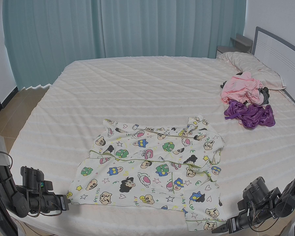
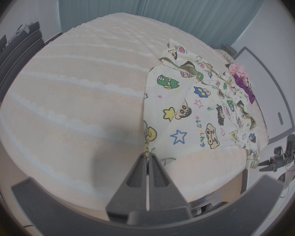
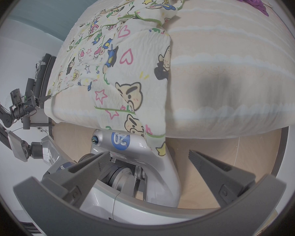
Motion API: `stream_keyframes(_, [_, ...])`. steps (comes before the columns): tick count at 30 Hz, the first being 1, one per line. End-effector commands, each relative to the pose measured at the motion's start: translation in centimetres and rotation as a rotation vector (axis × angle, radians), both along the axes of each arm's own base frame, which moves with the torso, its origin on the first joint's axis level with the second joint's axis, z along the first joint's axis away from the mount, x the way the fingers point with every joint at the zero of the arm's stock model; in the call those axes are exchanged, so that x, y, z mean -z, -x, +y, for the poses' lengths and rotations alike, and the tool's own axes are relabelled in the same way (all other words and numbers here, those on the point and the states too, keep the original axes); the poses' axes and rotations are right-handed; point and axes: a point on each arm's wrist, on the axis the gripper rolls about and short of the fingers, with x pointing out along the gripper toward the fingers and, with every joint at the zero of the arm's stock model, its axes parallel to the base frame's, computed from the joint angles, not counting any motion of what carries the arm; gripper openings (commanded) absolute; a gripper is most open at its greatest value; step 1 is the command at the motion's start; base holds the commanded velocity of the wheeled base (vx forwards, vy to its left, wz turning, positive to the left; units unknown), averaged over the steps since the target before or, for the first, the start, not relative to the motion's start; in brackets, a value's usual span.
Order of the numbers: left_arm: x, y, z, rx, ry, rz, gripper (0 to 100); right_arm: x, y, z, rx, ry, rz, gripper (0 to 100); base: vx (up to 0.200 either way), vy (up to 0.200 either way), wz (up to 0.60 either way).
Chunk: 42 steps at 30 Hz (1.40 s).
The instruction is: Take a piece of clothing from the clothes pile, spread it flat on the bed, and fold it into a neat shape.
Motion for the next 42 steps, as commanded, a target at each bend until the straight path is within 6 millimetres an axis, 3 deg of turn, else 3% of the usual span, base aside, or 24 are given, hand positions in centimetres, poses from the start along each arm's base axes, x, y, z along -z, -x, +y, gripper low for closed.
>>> stream_keyframes(1, [-0.7, 1.0, 1.1, -0.018, -0.034, 0.003, 0, 0.2, 0.1, 0.1, -0.012, 0.008, 0.012, 100, 0.0, 0.0, 0.0])
stream_keyframes(9, [-0.9, 1.4, 1.1, -0.011, -0.031, 0.011, 0, 0.5, -0.8, 0.9, -0.018, -0.008, -0.016, 100, 0.0, 0.0, 0.0])
stream_keyframes(17, [-1.0, 1.5, 1.1, -0.008, -0.029, 0.014, 0, 2.1, -1.7, 1.9, -0.031, -0.006, -0.04, 100, 0.0, 0.0, 0.0])
stream_keyframes(18, [-1.0, 1.5, 1.1, -0.008, -0.029, 0.014, 0, 2.2, -1.8, 2.0, -0.031, -0.003, -0.045, 0, 0.0, 0.0, 0.0])
stream_keyframes(42, [-1.9, 3.5, 0.8, 0.065, -0.061, 0.092, 0, 2.3, 0.8, 0.4, -0.03, 0.071, -0.028, 0, 0.0, 0.0, 0.0])
